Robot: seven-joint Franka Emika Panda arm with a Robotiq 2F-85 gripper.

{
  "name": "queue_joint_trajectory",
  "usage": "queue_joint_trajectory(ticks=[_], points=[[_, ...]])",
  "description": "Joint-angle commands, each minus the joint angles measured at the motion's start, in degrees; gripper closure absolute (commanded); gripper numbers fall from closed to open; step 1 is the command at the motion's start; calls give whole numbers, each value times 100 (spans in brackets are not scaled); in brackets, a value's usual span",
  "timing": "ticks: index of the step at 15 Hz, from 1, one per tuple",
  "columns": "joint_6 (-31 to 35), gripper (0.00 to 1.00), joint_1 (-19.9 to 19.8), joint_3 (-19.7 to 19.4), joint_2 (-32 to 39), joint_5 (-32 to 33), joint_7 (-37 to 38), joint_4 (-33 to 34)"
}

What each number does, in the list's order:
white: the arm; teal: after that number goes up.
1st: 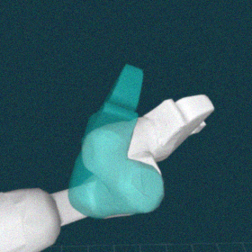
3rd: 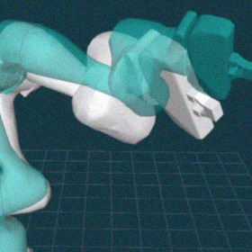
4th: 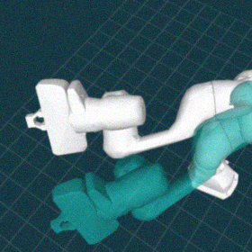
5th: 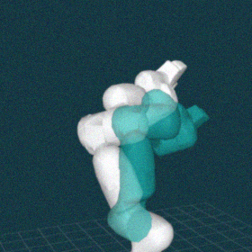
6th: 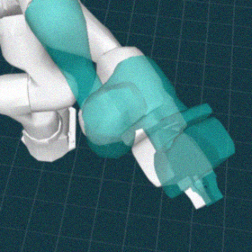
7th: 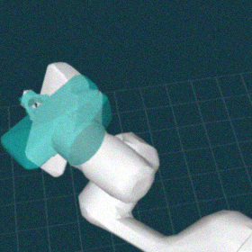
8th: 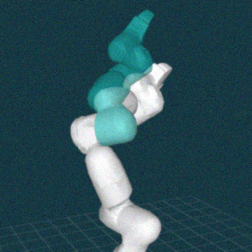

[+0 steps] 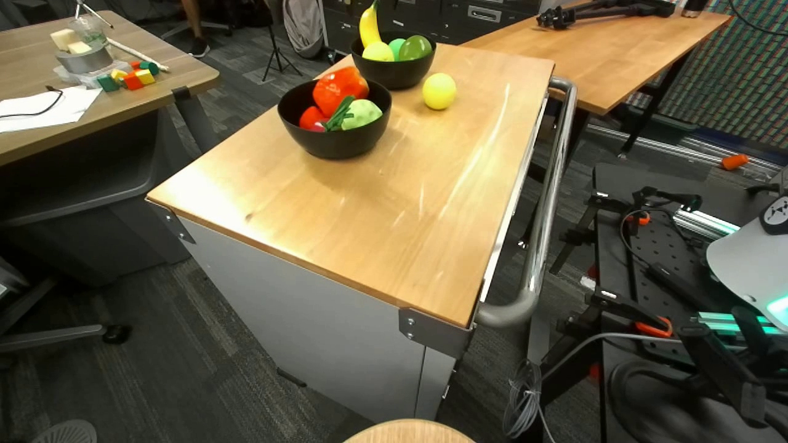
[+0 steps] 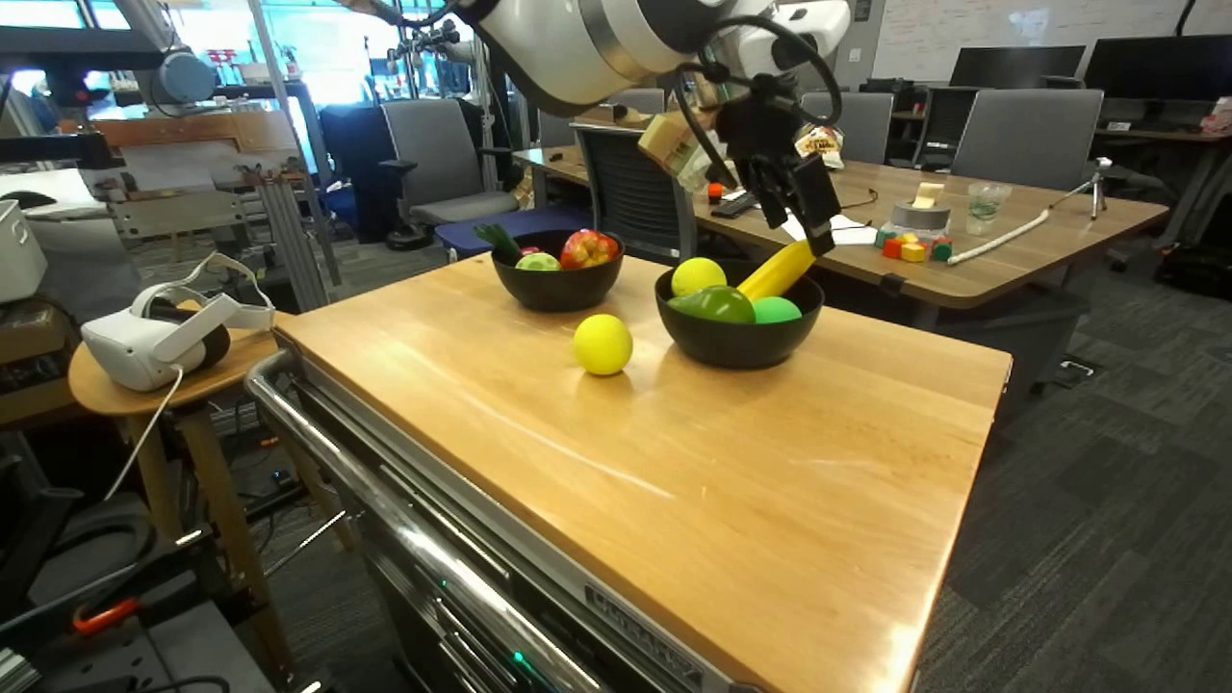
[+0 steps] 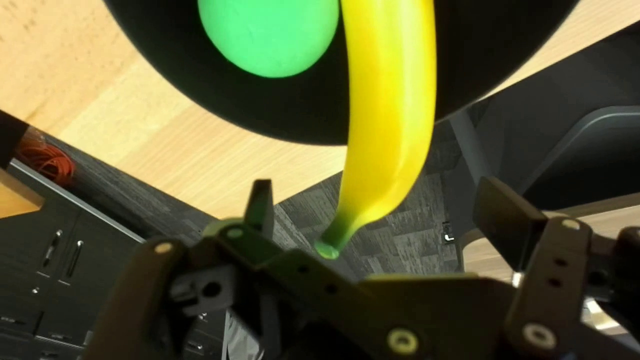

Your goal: Take one fruit from the left bowl and put it on the table then remove all the fruits from the right and left bowl and put them on the table respectively

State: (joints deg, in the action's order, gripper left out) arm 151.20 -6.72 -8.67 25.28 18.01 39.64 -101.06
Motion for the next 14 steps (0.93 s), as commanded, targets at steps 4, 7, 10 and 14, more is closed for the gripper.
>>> queue_joint_trajectory(ticks=[4, 7, 10, 14], points=[[-472, 30, 226, -329, 794, -651, -326, 930], [-622, 56, 253, -376, 891, -777, -342, 1084], [-719, 79, 308, -450, 913, -787, -276, 1147], [-747, 90, 410, -557, 823, -702, -177, 1069]])
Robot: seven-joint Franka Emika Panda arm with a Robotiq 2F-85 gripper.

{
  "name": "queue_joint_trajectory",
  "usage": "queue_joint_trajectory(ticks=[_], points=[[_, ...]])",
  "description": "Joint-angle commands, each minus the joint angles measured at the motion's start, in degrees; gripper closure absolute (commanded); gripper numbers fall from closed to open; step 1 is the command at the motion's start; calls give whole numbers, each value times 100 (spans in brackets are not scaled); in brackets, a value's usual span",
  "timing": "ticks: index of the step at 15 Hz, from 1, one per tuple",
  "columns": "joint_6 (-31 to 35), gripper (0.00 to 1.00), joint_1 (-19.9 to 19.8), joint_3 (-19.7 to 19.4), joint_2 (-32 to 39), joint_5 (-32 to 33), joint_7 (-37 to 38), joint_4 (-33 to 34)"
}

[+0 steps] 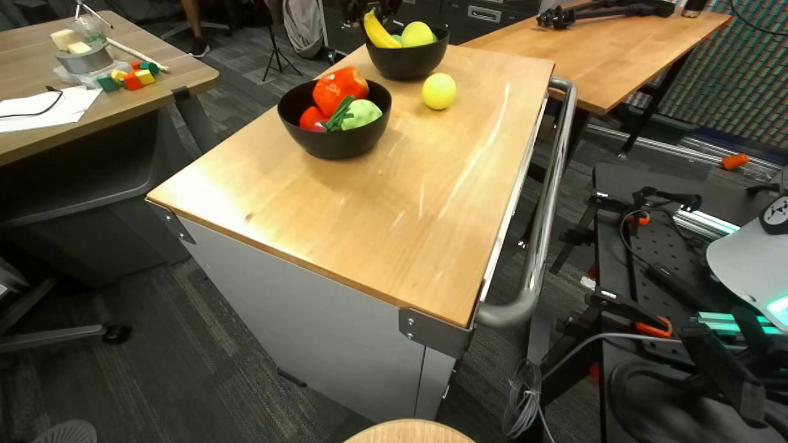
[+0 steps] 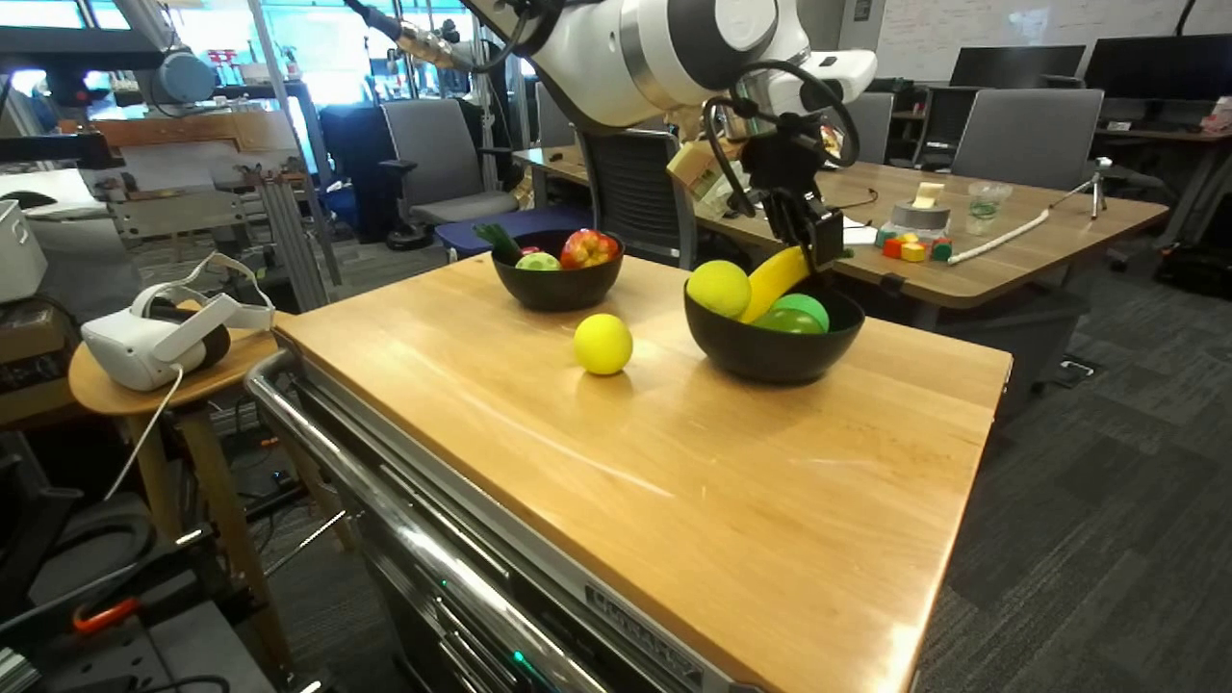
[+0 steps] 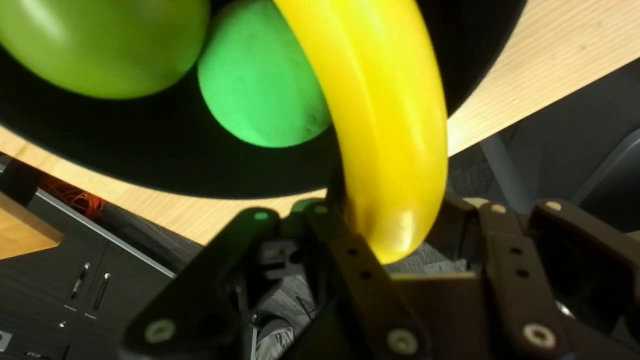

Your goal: Take one fruit from the left bowl and put it on the table then remove all the fruits from the right and left bowl and put them on the table respectively

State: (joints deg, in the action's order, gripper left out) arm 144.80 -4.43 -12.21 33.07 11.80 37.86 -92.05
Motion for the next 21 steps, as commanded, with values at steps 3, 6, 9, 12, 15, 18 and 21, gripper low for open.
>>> queue_joint_trajectory(ticks=[3, 6, 9, 12, 15, 18, 21], points=[[-42, 97, 298, -318, -98, -6, 86, 94], [-55, 92, 475, -506, -363, 172, 157, 39], [-78, 92, 638, -718, -652, 431, 319, -11], [-61, 65, 658, -728, -857, 583, 391, -163], [125, 55, 480, -374, -1028, 227, 36, -501], [412, 31, 112, 279, -1322, -710, -1149, -1066], [728, 7, -329, 854, -1738, -1436, -2431, -1685]])
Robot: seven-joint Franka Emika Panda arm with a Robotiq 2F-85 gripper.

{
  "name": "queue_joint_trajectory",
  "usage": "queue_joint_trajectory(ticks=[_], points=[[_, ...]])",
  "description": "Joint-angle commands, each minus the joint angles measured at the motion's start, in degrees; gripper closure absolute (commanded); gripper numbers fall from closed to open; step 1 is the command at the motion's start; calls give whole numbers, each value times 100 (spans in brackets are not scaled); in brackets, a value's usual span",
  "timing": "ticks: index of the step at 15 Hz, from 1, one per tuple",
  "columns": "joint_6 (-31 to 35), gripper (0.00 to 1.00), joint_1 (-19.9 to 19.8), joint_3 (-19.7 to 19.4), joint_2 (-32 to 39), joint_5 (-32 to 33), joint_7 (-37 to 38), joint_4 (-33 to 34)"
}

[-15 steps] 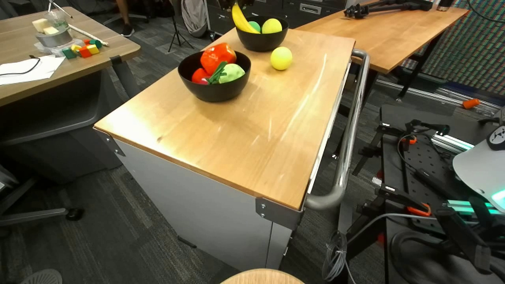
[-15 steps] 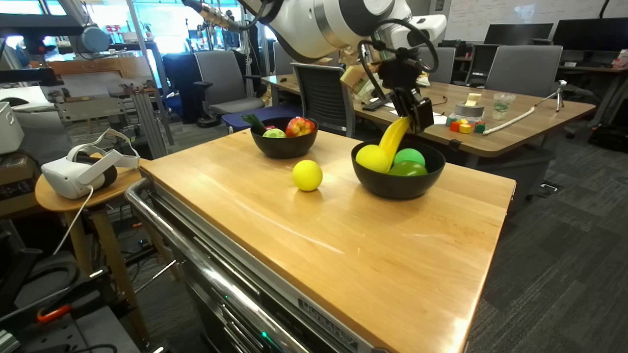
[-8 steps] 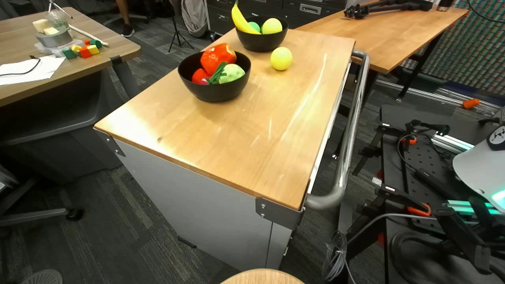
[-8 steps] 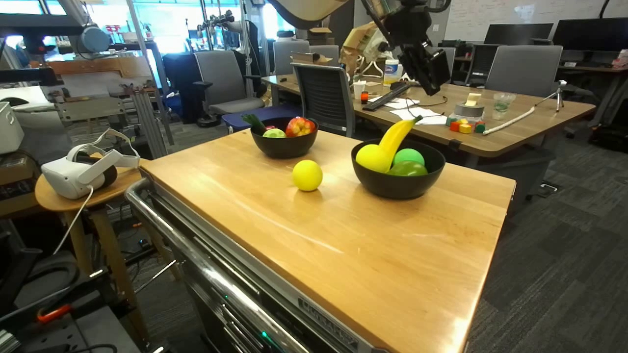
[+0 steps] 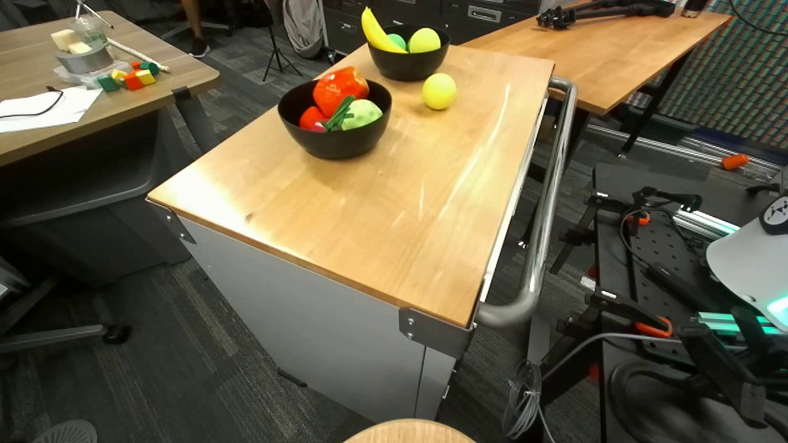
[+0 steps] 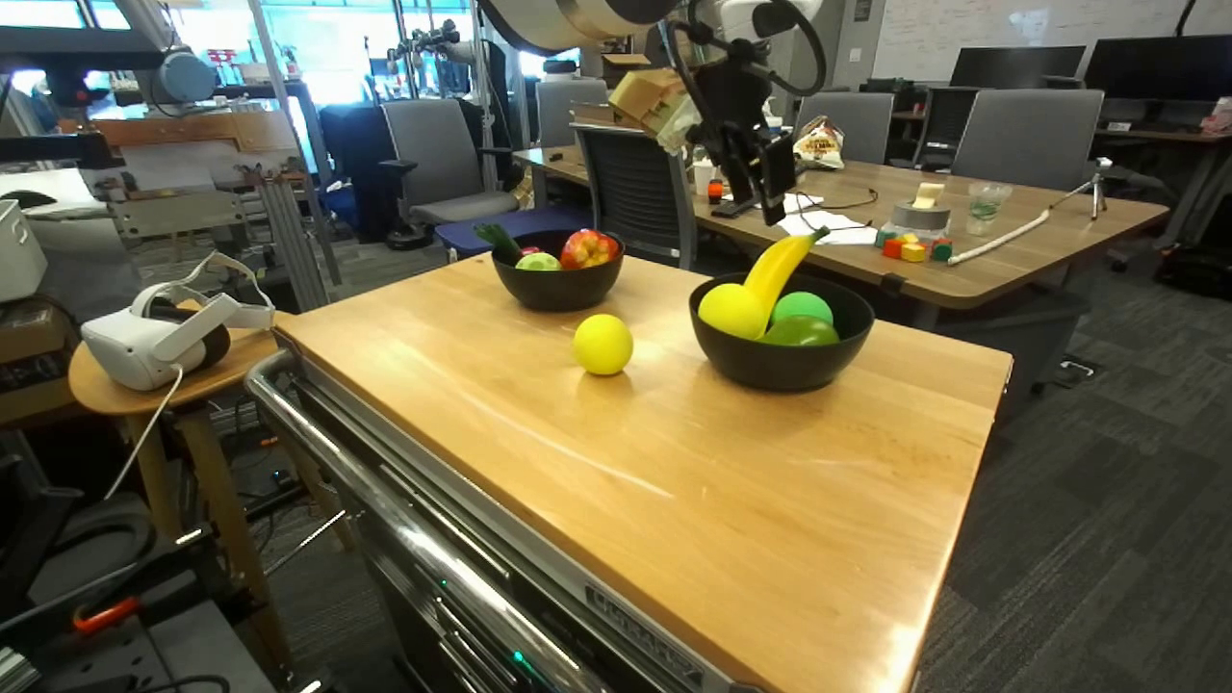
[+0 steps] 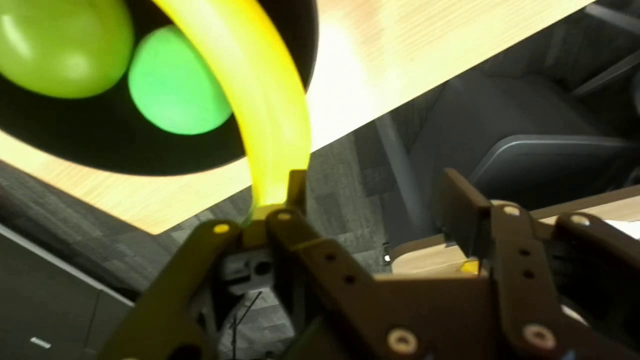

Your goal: Take one fruit from the left bowl and put it on the table then remove all the fruits from the right and left bowl and put them on the table respectively

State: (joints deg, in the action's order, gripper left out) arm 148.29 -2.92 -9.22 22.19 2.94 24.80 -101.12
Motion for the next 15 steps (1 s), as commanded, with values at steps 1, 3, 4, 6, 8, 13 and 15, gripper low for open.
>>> queue_joint_trajectory(ticks=[1, 3, 4, 6, 8, 13, 15], points=[[400, 1, -709, 807, -804, -653, -1540, -964], [180, 11, -396, 479, -394, -587, -1290, -527], [180, 4, -526, 612, -534, -674, -1582, -677], [180, 0, -625, 698, -722, -701, -1789, -861], [105, 0, -649, 708, -661, -720, -1944, -864], [492, 0, -368, 225, -360, 134, -1660, -876], [797, 0, -284, 65, -241, 364, -1550, -869]])
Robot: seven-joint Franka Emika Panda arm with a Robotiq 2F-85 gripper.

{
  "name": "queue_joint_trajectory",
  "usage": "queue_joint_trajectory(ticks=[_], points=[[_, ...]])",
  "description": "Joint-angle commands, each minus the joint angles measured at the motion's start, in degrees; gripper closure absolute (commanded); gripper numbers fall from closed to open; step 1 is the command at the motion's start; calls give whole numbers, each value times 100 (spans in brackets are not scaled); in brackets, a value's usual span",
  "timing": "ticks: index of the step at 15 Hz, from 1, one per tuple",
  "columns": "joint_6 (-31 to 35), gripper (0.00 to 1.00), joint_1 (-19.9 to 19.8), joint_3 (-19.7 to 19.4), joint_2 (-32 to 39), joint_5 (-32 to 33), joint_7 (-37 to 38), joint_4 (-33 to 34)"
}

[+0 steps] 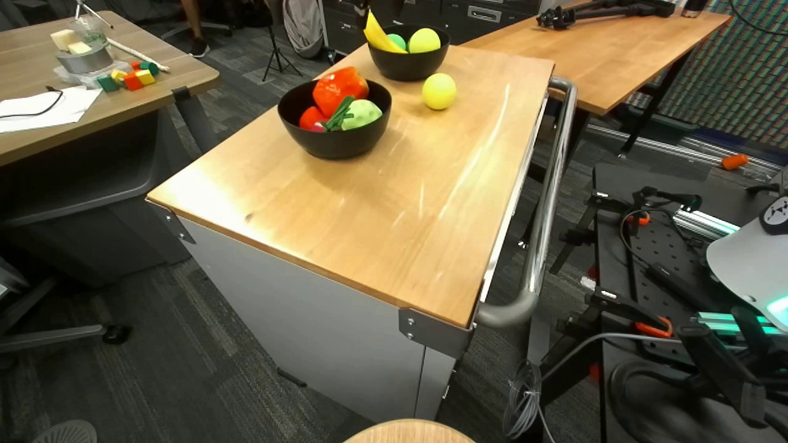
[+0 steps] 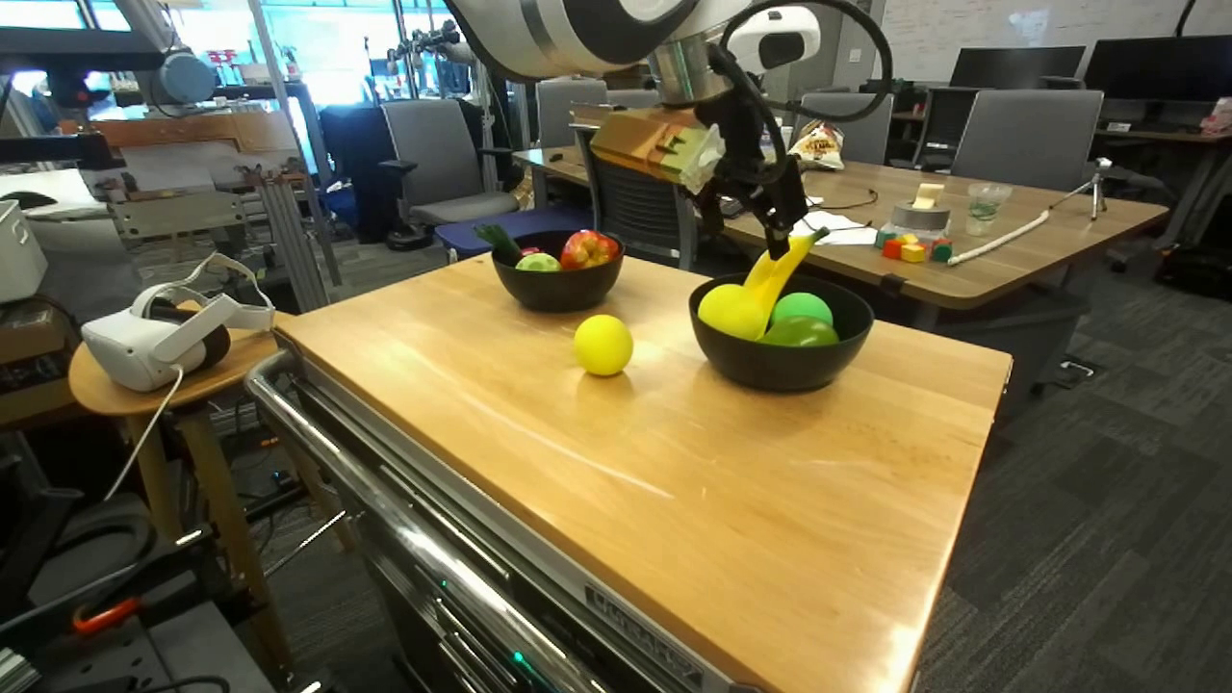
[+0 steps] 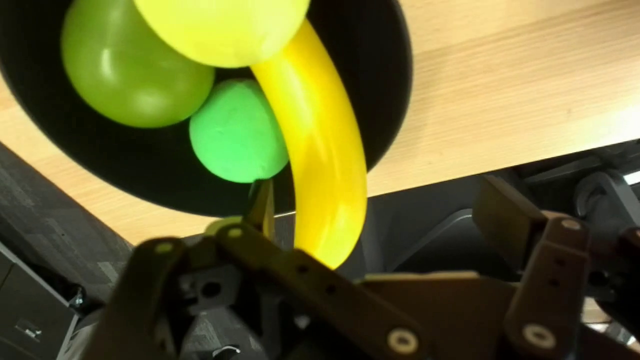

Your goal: Take one fruit from the left bowl and put it on the table then remove all the fruits from the right and left bowl and put them on the table respectively

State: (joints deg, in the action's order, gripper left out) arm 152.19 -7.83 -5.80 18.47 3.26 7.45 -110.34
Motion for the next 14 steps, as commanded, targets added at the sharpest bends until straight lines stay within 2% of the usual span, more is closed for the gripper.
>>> queue_joint_trajectory(ticks=[1, 2, 3, 4, 5, 6, 9, 13, 14], points=[[529, 0, 241, -331, 182, 377, 232, 47], [550, 0, 258, -364, 219, 390, 230, 48], [556, 4, 265, -375, 247, 350, 233, 42], [552, 23, 269, -382, 272, 301, 240, 46], [575, 29, 265, -383, 297, 252, 266, 51], [604, 29, 268, -390, 321, 236, 295, 56], [776, 55, 299, -445, 399, 246, 473, 63], [945, 85, 348, -534, 497, 210, 703, 111], [949, 81, 359, -557, 505, 204, 758, 120]])
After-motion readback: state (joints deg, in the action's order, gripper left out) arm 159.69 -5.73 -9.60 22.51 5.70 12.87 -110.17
